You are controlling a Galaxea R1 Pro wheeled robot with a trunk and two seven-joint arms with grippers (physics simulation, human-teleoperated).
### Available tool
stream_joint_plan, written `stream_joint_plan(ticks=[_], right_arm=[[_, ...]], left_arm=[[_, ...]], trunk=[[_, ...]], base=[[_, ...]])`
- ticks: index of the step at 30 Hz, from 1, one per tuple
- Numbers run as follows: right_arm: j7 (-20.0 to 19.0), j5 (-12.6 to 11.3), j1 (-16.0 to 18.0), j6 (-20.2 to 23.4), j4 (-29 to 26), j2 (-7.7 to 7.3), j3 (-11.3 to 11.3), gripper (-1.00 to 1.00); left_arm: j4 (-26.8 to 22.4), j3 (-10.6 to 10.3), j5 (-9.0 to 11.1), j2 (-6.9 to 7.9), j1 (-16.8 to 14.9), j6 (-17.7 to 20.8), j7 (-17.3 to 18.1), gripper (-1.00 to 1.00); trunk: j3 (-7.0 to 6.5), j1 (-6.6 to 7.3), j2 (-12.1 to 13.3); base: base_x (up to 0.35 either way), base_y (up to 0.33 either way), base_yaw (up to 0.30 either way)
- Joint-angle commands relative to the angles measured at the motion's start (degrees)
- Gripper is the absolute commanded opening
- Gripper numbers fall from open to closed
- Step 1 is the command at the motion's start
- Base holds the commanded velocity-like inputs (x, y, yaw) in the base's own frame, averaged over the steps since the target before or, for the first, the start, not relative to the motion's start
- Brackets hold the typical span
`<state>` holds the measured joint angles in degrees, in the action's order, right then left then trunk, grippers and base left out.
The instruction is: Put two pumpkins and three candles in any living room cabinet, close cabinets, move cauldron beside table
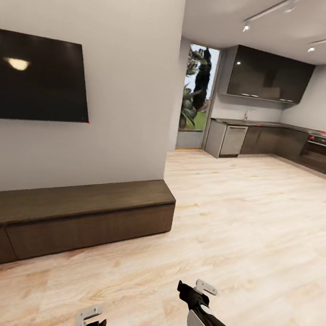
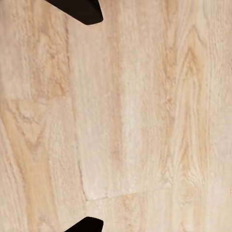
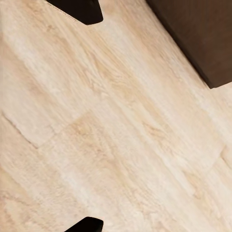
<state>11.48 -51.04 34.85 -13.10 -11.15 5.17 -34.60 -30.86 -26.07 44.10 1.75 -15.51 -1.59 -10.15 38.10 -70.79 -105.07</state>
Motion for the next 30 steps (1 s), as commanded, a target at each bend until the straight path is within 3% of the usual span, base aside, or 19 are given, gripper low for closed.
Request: stream_joint_plan(ticks=[1,9,21,30], right_arm=[[0.3,-0.5,0.0,-0.2,0.0,-0.02,-0.5,1.00],[0.2,-0.5,0.0,-0.3,0.0,-0.02,-0.6,1.00],[0.1,-0.4,0.0,-0.3,0.0,-0.06,-0.6,1.00],[-0.2,-0.3,0.0,-0.3,-0.1,-0.16,-0.5,1.00]], left_arm=[[-0.1,-0.4,0.5,0.08,-0.1,-0.2,-0.4,1.00],[-0.1,-0.4,0.5,0.10,-0.1,-0.2,-0.4,1.00],[-0.1,-0.5,0.5,0.10,-0.1,-0.2,-0.4,1.00],[-0.1,-0.4,0.3,0.10,-0.1,-0.2,-0.4,1.00]], trunk=[[0.06,0.01,0.0],[0.06,0.01,0.0],[0.06,0.01,0.0],[0.06,0.01,0.0]], base=[[0.000,0.186,0.276],[0.015,0.253,0.276],[0.081,-0.010,0.276],[0.151,0.152,0.241]])
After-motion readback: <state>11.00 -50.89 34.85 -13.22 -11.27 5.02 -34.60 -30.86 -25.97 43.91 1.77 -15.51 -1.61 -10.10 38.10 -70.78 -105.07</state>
